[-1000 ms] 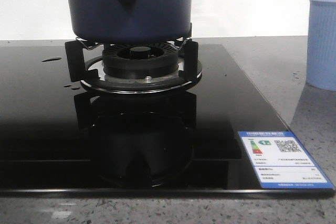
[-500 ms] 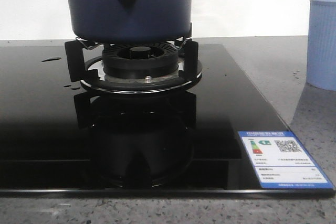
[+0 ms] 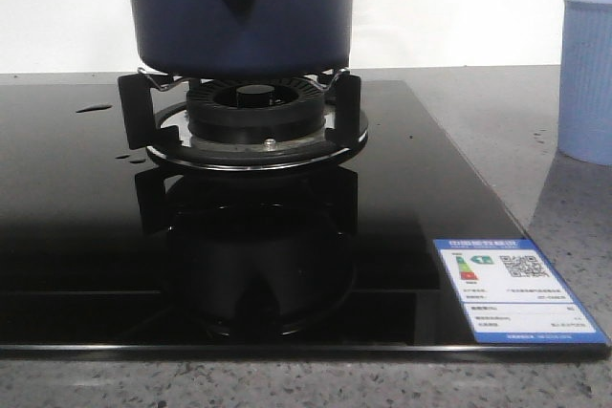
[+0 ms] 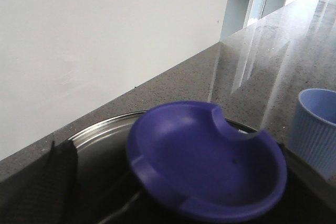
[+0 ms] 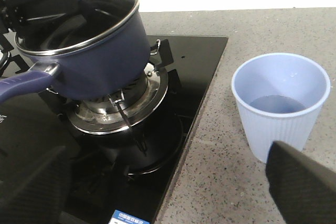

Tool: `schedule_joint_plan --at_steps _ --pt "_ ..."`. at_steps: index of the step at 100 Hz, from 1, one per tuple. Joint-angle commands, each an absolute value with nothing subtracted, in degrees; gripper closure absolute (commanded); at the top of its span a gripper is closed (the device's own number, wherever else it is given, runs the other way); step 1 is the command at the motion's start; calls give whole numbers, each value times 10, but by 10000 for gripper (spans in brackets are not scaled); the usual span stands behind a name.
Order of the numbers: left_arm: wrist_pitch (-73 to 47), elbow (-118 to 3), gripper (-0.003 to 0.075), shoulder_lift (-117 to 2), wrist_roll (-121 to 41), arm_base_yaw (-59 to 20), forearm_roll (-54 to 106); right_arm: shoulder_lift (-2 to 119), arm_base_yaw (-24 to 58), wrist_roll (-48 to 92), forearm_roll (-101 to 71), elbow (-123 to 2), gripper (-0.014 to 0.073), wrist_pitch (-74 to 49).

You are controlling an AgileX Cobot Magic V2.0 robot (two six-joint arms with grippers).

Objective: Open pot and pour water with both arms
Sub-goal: 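Reach the right gripper to the light blue ribbed cup and grasp it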

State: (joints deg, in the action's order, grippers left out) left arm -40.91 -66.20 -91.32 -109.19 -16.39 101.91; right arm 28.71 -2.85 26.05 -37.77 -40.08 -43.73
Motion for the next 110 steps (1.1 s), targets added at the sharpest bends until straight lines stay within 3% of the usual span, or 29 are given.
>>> schedule_joint_plan --at_steps 1,41,93,110 --pt "-432 -679 115 -896 -1093 -166 1058 295 -28 268 -398 -422 -70 -401" --pt "-451 -679 400 -896 -1093 -166 1059 295 -28 268 -398 -422 -70 -401" --pt "-470 -691 405 -801 -1088 -127 1053 295 -28 268 -398 -422 -70 -340" --pt "-458 -691 405 -751 -1012 -89 992 295 -28 296 -353 -422 -70 -293"
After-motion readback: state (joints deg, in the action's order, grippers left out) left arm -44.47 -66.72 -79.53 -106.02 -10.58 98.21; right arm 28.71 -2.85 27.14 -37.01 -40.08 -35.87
